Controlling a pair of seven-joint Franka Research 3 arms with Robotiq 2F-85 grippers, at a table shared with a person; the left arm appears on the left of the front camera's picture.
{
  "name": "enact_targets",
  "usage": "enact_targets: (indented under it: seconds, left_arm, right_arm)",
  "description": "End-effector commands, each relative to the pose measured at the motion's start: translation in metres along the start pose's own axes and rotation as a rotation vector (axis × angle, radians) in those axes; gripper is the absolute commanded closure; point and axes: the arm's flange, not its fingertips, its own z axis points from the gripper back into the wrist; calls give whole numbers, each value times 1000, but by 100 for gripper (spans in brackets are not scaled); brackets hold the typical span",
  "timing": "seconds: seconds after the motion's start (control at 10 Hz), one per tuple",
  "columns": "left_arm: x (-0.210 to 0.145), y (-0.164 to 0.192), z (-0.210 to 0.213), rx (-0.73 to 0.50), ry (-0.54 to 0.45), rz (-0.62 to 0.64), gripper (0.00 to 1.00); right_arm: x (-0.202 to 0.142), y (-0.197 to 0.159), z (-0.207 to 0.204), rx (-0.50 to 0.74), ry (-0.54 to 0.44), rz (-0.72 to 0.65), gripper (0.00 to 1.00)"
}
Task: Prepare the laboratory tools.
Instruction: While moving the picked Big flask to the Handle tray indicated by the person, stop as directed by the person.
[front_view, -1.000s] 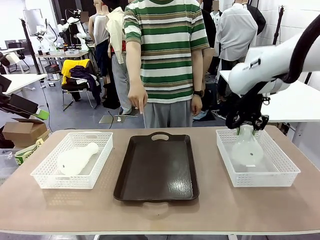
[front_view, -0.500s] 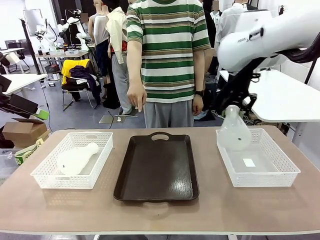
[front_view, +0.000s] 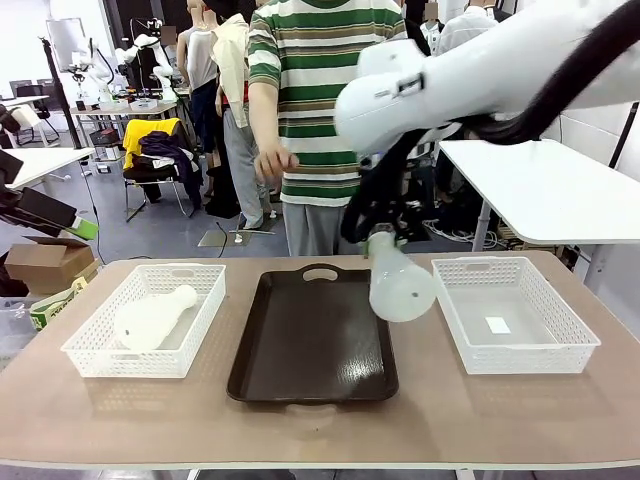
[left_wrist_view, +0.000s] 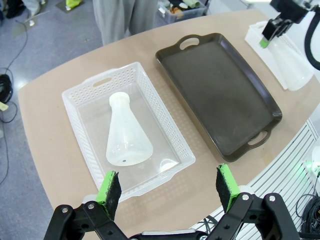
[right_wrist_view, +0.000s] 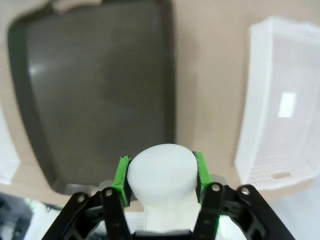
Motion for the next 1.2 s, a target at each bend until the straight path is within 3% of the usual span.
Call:
enact_targets:
  seconds: [0.0, 0.4, 1.1]
  left_arm:
    - [-2, 4, 1, -1, 7, -16, 0]
    - [-2, 4, 1, -1, 7, -16, 0]
    - [-2, 4, 1, -1, 7, -16, 0]
  right_arm:
    - [34, 27, -1, -13, 36, 104, 100]
    - [54, 42, -23, -23, 97, 117, 100]
    - [43, 44, -34, -4, 93, 116, 100]
